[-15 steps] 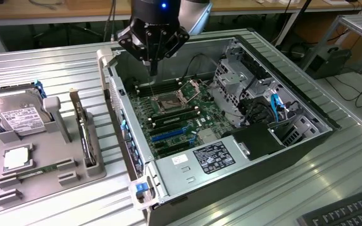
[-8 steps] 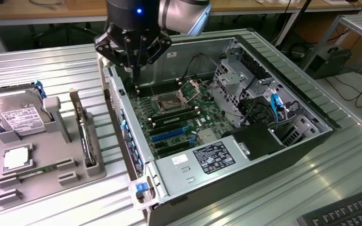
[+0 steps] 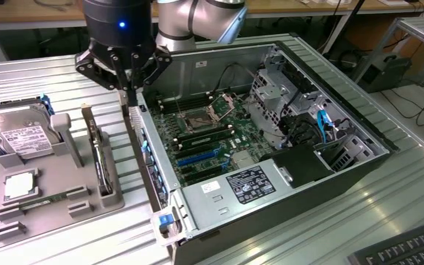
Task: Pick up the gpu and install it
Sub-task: 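Reach for the gpu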
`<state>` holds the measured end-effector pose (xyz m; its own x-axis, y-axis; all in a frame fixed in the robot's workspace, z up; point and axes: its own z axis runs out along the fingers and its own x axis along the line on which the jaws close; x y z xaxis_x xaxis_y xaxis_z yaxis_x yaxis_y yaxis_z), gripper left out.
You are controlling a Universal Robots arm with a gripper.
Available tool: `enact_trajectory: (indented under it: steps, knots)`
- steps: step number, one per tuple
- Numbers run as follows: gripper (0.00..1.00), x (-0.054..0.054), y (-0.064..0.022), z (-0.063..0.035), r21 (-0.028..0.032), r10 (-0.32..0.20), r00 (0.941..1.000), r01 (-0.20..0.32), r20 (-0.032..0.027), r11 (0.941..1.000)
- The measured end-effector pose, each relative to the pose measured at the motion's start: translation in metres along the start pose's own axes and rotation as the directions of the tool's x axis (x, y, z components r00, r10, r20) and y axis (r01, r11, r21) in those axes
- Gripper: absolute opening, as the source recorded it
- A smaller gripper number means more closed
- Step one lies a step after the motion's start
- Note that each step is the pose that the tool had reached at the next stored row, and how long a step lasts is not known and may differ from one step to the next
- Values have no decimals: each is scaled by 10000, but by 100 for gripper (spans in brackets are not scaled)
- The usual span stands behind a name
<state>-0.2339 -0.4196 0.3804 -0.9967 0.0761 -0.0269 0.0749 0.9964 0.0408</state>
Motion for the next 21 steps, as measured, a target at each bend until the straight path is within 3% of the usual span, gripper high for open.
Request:
enact_trajectory:
  steps: [2, 13, 21]
  knots:
    - [11, 156, -14, 33, 13, 1, 10000, -1, 1, 10000]
    - [11, 662, -57, 146, 81, -2, 10000, 2, 6, 10000]
    - [11, 683, -58, 151, 92, -2, 10000, 2, 7, 10000]
